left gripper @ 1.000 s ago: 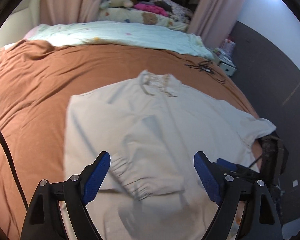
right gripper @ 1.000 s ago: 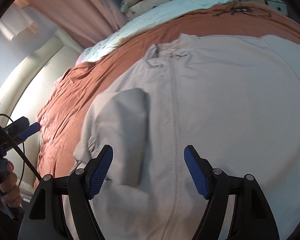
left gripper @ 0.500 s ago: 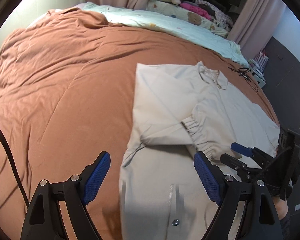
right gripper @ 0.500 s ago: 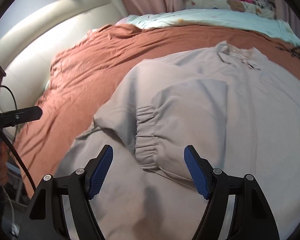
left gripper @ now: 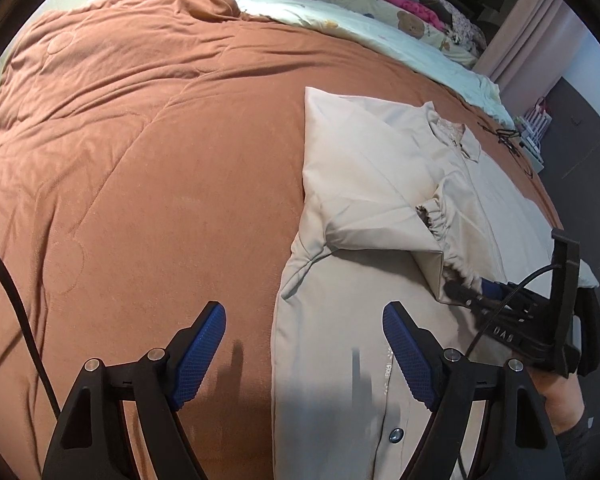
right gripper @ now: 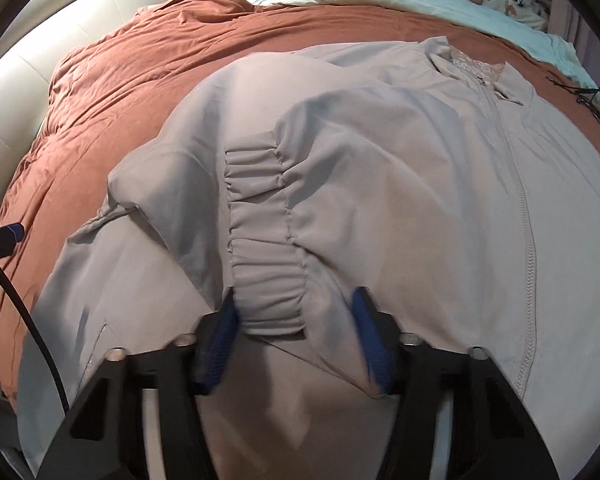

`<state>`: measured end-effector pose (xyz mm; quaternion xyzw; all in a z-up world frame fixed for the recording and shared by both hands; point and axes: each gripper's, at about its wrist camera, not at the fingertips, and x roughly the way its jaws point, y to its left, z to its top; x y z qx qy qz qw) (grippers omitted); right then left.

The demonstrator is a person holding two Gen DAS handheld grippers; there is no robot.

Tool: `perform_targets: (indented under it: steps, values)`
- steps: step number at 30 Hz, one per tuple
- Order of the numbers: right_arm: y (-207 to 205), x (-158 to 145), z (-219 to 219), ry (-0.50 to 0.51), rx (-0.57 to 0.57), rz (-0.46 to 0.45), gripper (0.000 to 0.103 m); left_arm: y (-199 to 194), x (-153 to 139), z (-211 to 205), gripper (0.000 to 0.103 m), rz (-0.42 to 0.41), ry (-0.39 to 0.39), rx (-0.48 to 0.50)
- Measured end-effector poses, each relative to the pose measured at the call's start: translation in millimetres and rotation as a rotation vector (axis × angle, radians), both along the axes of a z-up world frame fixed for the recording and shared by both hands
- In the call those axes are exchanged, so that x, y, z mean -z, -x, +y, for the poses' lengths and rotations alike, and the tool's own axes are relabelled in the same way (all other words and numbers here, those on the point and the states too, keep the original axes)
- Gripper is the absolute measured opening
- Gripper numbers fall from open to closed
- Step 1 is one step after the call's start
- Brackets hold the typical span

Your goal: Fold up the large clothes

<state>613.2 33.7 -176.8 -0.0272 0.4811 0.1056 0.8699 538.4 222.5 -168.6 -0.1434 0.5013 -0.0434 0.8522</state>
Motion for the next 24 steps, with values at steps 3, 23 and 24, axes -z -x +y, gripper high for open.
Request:
perform_targets:
  steps: [3,23,24]
  values:
    - [4,-6,-11,-0.072,0.011,0.004,0.032,-1,-1,-4,0.082,-0.004,-0.007,0.007]
    - [75,-47,-234,-0.504,0.414,-0.023,0.069,-47,34,-41,0.062,0.057,-0.147,0.059]
    - [81,-43,-244,-0.53,0.446,-0.023,0.083,-49,36,-42,0.062,0.059,-0.152,0.058]
